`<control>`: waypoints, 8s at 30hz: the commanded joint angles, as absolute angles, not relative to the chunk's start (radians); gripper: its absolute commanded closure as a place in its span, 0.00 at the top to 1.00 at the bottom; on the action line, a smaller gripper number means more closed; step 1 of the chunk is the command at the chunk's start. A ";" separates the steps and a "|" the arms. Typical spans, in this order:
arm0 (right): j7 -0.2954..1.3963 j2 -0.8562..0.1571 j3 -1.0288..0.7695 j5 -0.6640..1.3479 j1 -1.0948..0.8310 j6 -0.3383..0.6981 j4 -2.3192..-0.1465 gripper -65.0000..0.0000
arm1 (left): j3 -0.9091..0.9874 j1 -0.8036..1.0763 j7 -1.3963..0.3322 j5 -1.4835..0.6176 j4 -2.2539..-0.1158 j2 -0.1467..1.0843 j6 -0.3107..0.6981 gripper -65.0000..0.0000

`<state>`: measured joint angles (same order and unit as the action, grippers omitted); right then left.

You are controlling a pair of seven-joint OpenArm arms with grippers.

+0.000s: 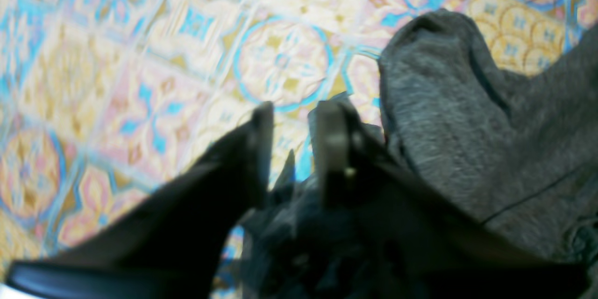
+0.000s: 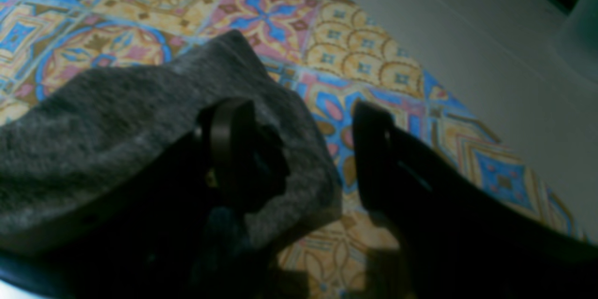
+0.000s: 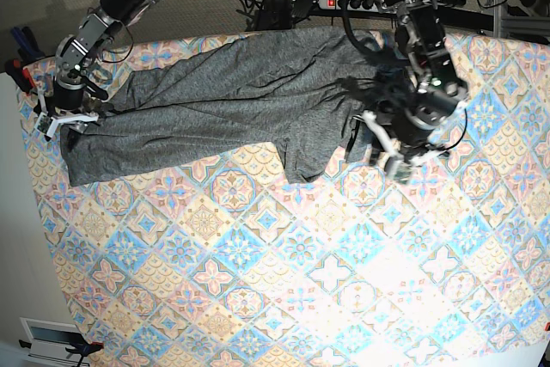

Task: Layout the t-shirt on the table in an organized manner, then fold the t-shirt properly

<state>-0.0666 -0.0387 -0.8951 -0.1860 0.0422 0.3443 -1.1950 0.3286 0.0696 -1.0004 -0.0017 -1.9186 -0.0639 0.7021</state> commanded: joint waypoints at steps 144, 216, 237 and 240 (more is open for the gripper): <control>-0.104 0.156 -0.575 -0.211 -0.213 0.615 -1.504 0.49 | 0.332 0.186 -0.817 -0.182 -2.015 0.064 0.698 0.23; -0.584 0.154 -0.722 -0.206 -0.260 0.203 -1.876 0.00 | 0.159 0.211 -0.690 -0.050 -1.667 0.077 0.698 0.23; -0.366 0.151 -0.687 -0.211 -0.259 0.206 -1.722 0.00 | 0.159 0.214 -0.693 -0.050 -1.673 0.077 0.698 0.23; -0.315 0.151 -0.636 -0.211 -0.259 0.206 -1.693 0.00 | 0.159 0.214 -0.693 -0.050 -1.673 0.077 0.698 0.23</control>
<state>-0.2871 0.1574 -0.6369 -0.2199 -0.2642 0.2089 -1.6775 0.1577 0.2199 -0.7036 -0.0406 -1.6539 0.0750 0.6994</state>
